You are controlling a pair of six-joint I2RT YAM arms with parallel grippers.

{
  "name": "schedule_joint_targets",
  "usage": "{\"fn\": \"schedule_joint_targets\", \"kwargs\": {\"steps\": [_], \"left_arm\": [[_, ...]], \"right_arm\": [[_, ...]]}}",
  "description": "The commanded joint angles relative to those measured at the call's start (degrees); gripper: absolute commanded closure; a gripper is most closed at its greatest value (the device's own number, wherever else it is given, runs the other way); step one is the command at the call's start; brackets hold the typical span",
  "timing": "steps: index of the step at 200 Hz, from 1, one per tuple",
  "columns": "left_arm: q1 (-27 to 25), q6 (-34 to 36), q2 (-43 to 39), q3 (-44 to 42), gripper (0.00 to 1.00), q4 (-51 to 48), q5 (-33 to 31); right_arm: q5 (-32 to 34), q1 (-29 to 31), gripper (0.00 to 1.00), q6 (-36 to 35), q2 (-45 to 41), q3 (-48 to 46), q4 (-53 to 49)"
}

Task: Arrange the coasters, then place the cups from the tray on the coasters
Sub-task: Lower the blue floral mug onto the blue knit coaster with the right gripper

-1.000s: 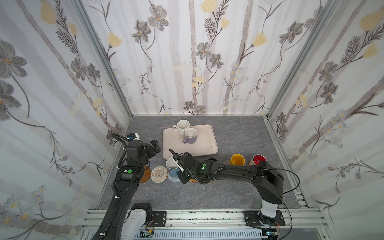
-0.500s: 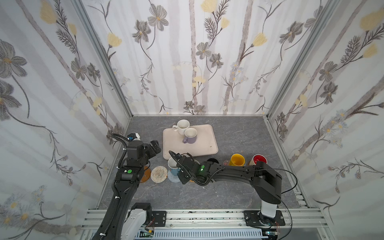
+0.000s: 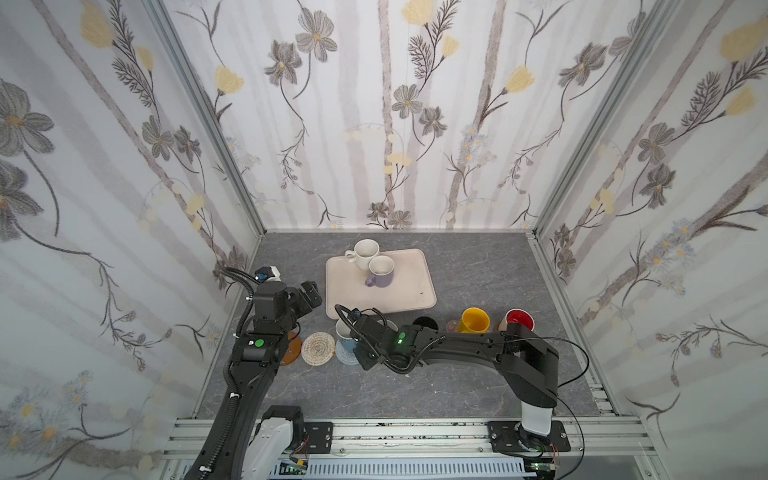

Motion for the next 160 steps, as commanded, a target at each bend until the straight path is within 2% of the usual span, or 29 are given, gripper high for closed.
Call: {"fn": "schedule_joint_targets", "kwargs": {"steps": [1,50,116,160], "left_arm": [[0.15,0.14,-0.17,-0.08,0.0,2.4,0.26],[0.19,0.14,0.12,-0.12,0.0,2.4,0.18],[0.19,0.13,0.24,-0.12,0.0,2.44,0.36],[0.28,-0.02,0.77,-0.04,0.0,2.48,0.5]], "right_arm": [[1.86,0.37,0.82,0.67,0.03,0.34,1.71],[2.13,0.52,0.62,0.67,0.15,0.23,1.63],[2.37,0.61,0.55,0.5,-0.95,0.33,1.66],[2.56,0.59,0.43,-0.62,-1.91,0.63,1.67]]}}
